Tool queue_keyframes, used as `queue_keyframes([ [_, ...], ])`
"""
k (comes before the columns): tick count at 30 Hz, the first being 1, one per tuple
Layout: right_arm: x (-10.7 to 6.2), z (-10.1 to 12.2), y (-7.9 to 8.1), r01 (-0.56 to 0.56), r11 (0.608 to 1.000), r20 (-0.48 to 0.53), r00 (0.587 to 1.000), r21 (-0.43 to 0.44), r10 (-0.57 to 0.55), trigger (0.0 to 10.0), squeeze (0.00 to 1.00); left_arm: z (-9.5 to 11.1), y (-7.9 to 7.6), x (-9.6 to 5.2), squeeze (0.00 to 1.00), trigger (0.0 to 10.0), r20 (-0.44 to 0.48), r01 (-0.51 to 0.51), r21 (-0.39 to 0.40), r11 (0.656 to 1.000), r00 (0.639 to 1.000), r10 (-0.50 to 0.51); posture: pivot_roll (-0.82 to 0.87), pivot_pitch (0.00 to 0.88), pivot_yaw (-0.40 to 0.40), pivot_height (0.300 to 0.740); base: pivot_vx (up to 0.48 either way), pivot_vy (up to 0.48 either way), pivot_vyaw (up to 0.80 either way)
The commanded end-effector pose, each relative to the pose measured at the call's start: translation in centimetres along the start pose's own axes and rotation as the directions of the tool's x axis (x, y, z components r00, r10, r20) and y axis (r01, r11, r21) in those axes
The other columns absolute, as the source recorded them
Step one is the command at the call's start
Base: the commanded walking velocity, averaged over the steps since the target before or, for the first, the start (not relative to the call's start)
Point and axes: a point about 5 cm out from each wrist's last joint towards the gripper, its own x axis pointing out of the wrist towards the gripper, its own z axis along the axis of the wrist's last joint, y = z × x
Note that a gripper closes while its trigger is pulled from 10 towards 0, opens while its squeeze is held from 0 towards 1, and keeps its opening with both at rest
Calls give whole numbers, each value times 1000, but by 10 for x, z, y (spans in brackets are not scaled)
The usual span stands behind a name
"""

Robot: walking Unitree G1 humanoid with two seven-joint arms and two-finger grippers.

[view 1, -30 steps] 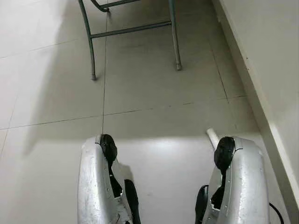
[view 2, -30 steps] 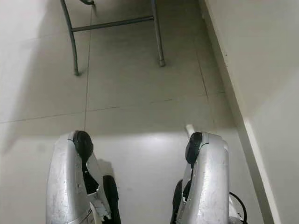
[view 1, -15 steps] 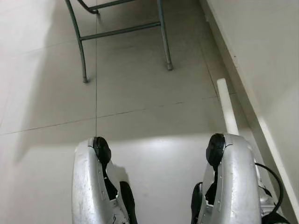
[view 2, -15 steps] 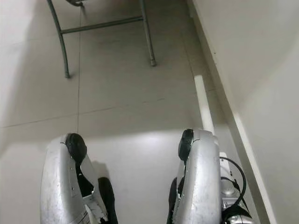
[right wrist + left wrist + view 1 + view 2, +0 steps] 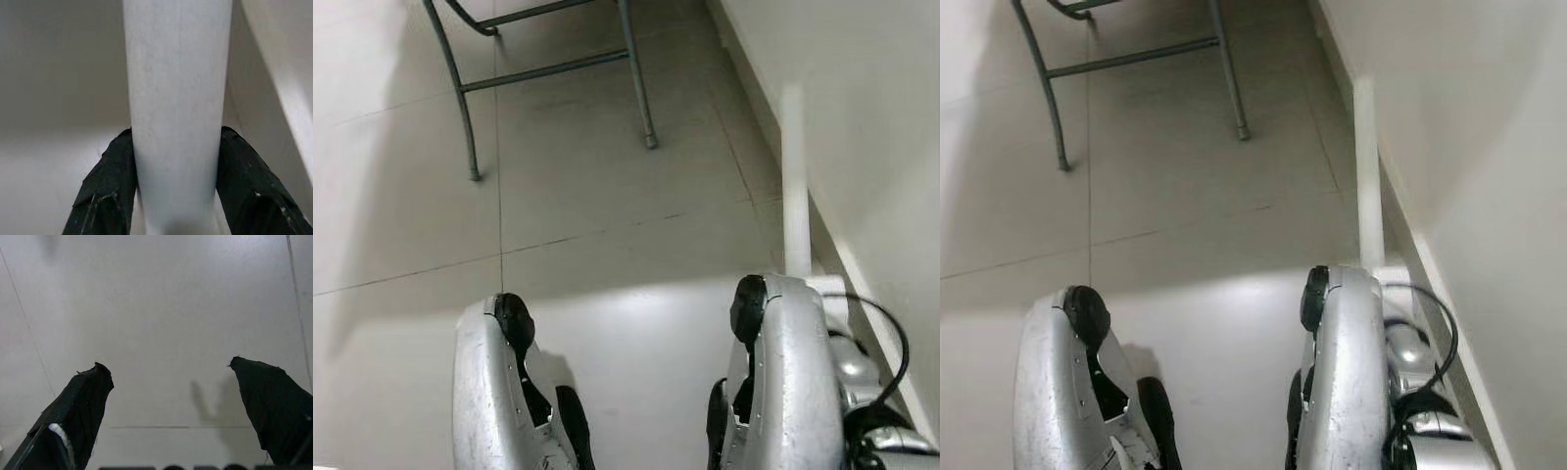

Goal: Building children table

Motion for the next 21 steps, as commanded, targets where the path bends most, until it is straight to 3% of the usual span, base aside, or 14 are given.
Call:
queue_keyframes([
  [1,0,1,17,-84,996,38,996,-14,85,10000,0,-21,0,-7,0,10000,-82,-13,-13,1000,997,11,229,402,149,300,0,0,0],
  [3,2,9,17,-91,996,79,993,-5,91,10000,0,-21,-2,-6,0,10000,-81,-12,-15,1000,997,11,226,398,145,300,0,0,0],
  [4,6,24,15,-78,997,154,985,-7,78,10000,0,-22,-3,-6,0,10000,-80,-12,-20,1000,997,10,223,394,141,310,0,0,0],
  [21,15,60,10,-77,997,299,951,-4,75,10000,0,-26,-8,-6,0,10000,-79,-14,-32,999,997,12,206,379,121,360,0,0,0],
])
